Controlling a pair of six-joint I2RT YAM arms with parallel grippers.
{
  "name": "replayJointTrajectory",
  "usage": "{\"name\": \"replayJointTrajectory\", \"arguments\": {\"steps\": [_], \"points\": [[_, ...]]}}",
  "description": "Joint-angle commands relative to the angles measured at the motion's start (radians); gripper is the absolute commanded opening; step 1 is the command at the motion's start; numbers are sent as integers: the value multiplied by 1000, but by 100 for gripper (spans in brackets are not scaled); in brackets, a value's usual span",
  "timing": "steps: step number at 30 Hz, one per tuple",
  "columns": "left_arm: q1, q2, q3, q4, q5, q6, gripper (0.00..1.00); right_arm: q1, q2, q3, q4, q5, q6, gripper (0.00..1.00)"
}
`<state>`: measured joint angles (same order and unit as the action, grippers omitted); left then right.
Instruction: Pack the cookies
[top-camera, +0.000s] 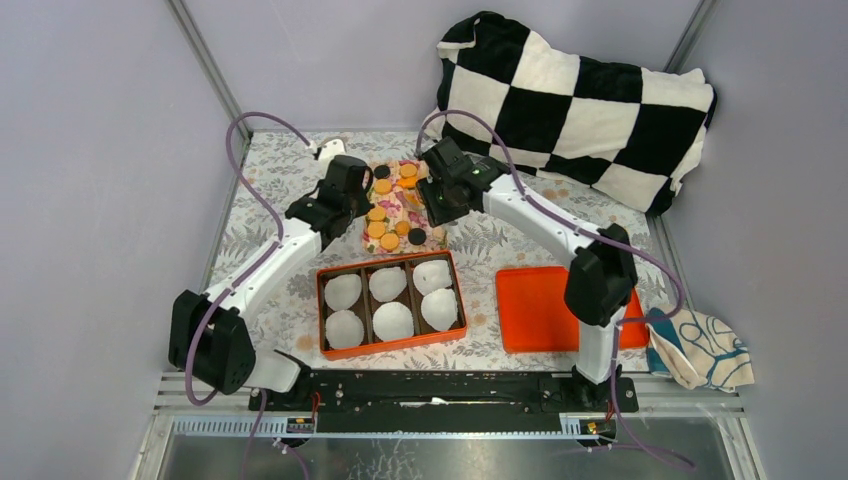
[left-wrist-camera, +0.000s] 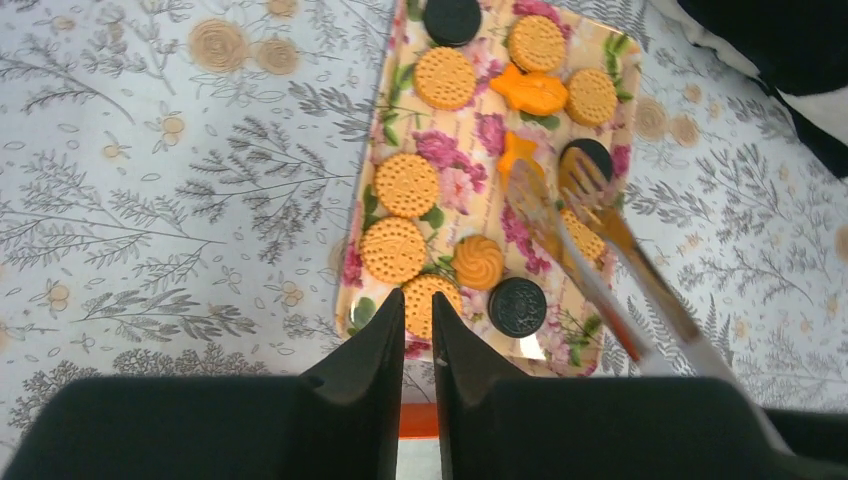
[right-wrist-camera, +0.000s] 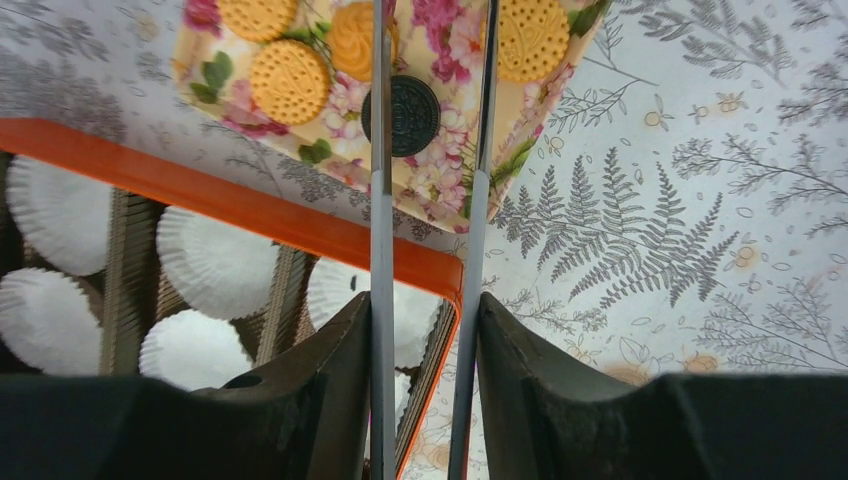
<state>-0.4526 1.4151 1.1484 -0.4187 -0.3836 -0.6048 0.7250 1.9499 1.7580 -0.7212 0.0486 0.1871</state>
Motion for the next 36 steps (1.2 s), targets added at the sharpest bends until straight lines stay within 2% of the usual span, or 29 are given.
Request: {"name": "replayJointTrajectory", "arguments": {"steps": [1, 9, 15, 19, 21, 36], "points": [[35, -26, -37, 30, 50, -32, 19, 13, -124, -7, 23, -12, -25, 0], [35, -19, -39, 33, 82, -35, 18, 13, -95, -38, 38, 9, -27, 0], [36, -17, -38, 32, 89, -29, 18, 13, -24, 18, 41, 8, -35, 1], [35, -19, -40, 23, 79, -28, 18, 13, 7, 49, 33, -1, -24, 20], [36, -23, -45, 24, 74, -26, 19, 13, 10, 43, 45, -4, -22, 26], [37, -26, -52, 28, 72, -26, 19, 13, 153, 210, 43, -77, -29, 31]]}}
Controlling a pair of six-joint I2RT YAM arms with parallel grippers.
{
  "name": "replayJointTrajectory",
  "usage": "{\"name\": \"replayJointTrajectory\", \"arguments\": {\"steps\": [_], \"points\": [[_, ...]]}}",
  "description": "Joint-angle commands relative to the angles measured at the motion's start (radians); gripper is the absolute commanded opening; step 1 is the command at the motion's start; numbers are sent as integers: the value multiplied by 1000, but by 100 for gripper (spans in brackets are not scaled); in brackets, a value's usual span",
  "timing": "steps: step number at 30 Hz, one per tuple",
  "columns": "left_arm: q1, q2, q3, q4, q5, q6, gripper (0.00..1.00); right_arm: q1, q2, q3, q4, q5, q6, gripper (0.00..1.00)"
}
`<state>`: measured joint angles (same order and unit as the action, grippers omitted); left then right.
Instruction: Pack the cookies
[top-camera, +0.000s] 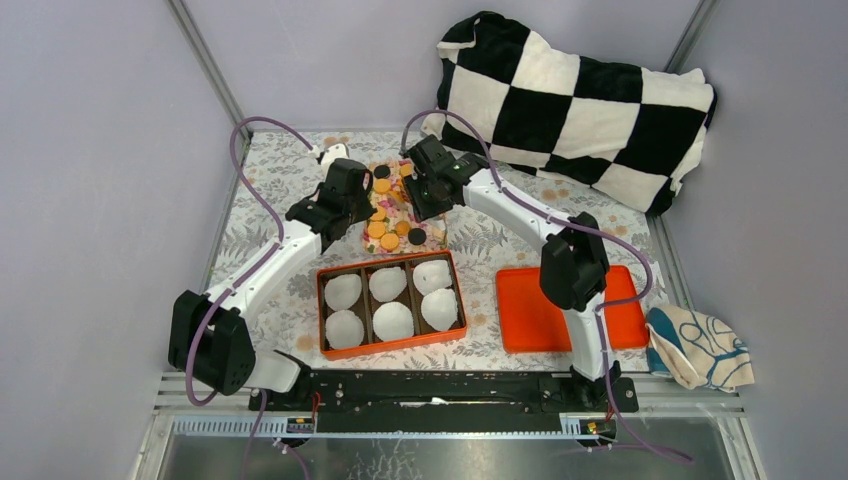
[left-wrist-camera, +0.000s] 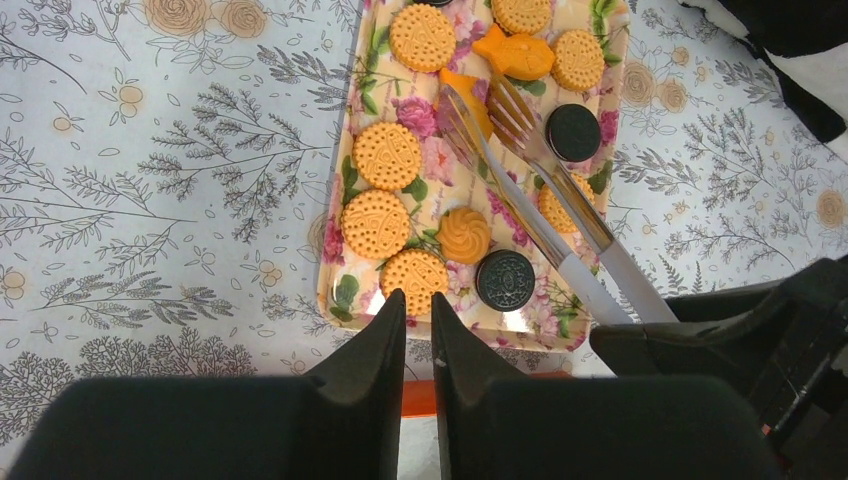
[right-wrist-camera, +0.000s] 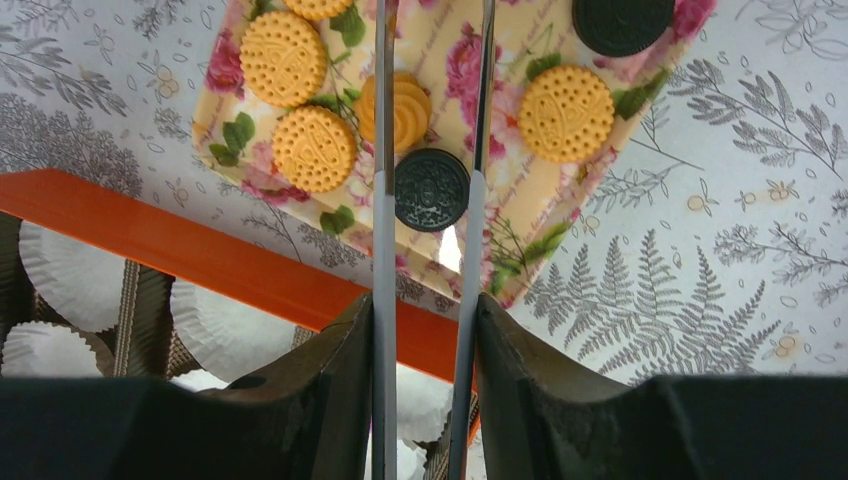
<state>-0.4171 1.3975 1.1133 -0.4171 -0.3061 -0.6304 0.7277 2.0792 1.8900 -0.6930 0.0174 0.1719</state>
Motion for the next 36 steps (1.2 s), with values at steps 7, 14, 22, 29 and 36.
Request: {"name": "replayJointTrajectory", "arguments": {"steps": [7, 14, 22, 29, 36], "points": [[1, -3, -18, 27, 0, 0, 19, 10, 105, 162, -29, -58, -20, 31], [3, 2, -18, 27, 15, -4, 19, 10, 130, 157, -89, -24, -21, 36], [4, 8, -20, 33, 40, -12, 19, 10, 110, 132, -101, 6, -17, 10], [3, -7, -19, 37, 43, -13, 19, 15, -10, 64, -47, 62, -19, 0], [6, -10, -13, 41, 46, -15, 18, 30, -200, -44, -40, 82, -16, 0]]}}
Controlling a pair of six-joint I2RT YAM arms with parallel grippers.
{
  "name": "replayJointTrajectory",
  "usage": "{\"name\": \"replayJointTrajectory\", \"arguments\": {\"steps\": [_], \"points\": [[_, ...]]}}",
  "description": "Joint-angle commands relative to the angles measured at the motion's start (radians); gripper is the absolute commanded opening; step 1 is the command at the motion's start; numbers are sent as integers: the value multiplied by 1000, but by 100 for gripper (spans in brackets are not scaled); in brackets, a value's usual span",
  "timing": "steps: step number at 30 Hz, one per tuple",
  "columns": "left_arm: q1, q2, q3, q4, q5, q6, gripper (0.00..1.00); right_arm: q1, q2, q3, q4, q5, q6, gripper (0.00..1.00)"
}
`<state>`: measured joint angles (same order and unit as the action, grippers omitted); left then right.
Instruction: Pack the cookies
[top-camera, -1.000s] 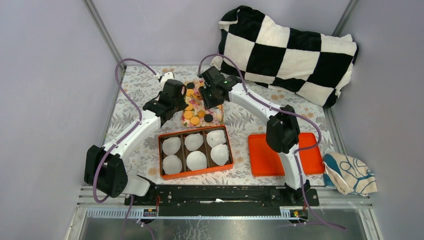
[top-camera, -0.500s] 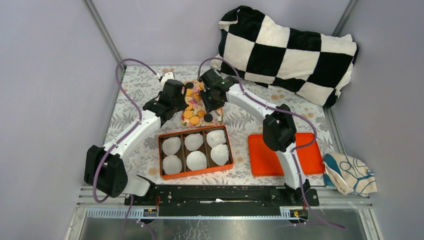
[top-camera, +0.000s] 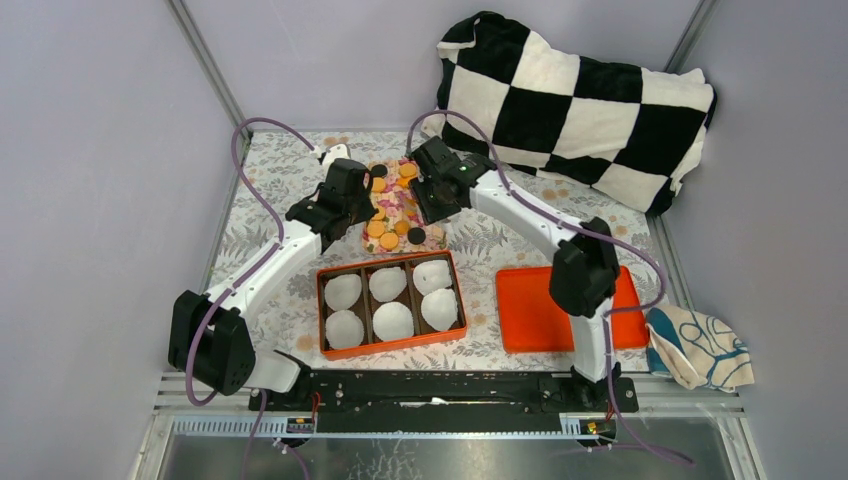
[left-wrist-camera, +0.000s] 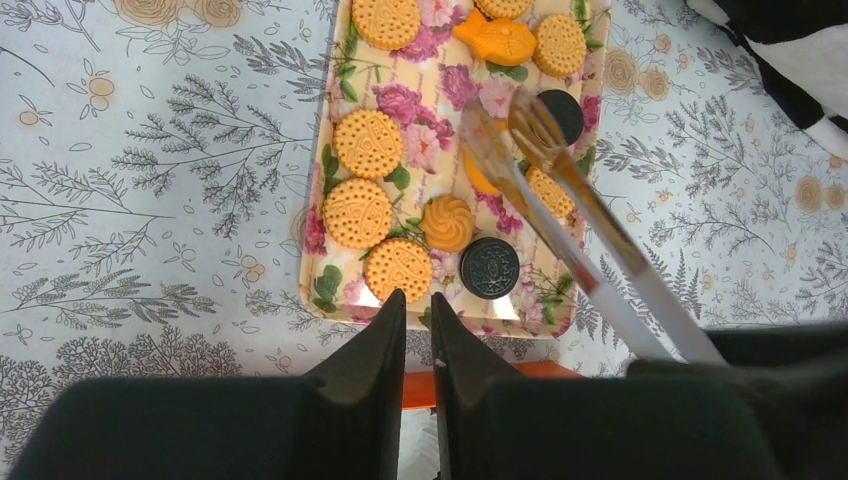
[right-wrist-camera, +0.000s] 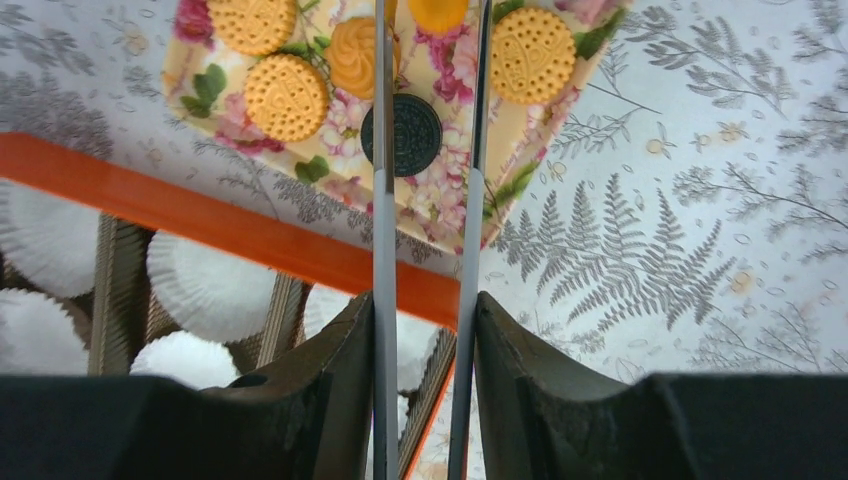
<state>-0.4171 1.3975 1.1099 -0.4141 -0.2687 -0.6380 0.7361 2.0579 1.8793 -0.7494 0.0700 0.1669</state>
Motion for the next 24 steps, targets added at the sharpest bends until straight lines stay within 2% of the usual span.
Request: {"name": "replayJointTrajectory", "arguments": {"steps": [1, 8, 11, 18, 24], "points": [[6, -10, -9, 41, 10, -8, 18, 24, -200, -56, 16, 31, -9, 0], [6, -2, -14, 48, 24, -14, 18, 42, -368, -227, 9, 40, 7, 0], [6, 1, -18, 57, 38, -20, 18, 42, -390, -269, 18, 63, 0, 0], [6, -1, -21, 58, 54, -16, 18, 42, -298, -233, 43, 109, 6, 1], [7, -17, -29, 54, 36, -11, 20, 42, -183, -137, 67, 122, -18, 4]]}}
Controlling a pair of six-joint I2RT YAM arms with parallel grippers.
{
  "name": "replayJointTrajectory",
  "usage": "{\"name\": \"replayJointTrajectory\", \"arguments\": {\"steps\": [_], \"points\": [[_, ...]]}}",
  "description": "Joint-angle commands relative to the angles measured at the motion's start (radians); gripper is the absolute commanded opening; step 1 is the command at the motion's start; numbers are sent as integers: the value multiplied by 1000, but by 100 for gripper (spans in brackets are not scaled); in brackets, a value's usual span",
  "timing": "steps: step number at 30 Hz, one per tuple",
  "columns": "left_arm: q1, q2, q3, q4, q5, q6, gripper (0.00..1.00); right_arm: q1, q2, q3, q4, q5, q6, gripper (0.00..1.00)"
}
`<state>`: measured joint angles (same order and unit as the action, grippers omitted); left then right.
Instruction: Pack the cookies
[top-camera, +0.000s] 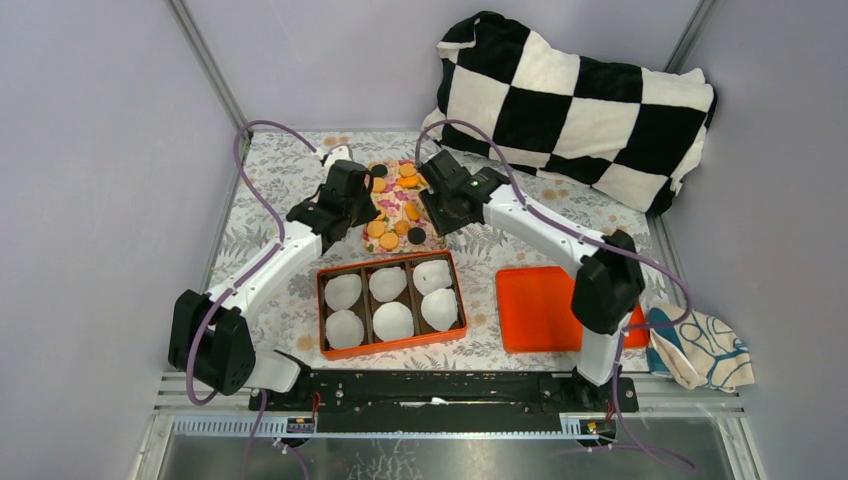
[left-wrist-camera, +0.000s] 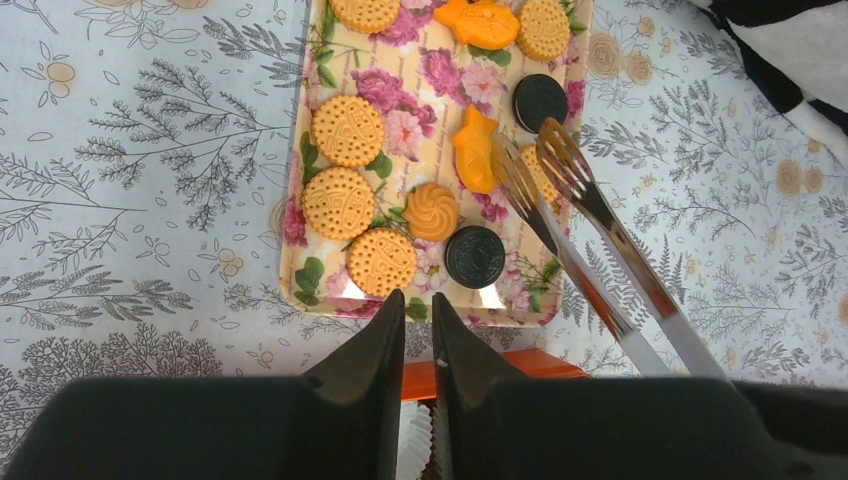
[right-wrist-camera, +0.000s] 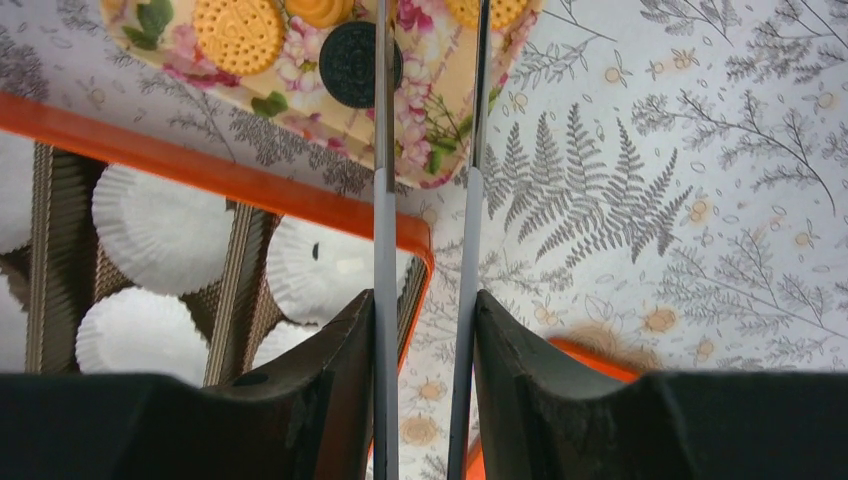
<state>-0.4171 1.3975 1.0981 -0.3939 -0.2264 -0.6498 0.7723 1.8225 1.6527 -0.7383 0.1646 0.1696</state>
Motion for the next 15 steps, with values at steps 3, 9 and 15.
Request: {"name": "replayJointTrajectory", "arguments": {"steps": [3, 9, 15], "points": [[6, -21, -17, 28, -13, 3, 20, 6, 110, 147, 61, 31, -30, 4], [9, -22, -22, 26, -25, 10, 21, 5, 171, 211, 49, 18, -36, 0], [9, -6, -23, 36, -15, 9, 21, 5, 167, 224, 47, 8, -43, 0]]}}
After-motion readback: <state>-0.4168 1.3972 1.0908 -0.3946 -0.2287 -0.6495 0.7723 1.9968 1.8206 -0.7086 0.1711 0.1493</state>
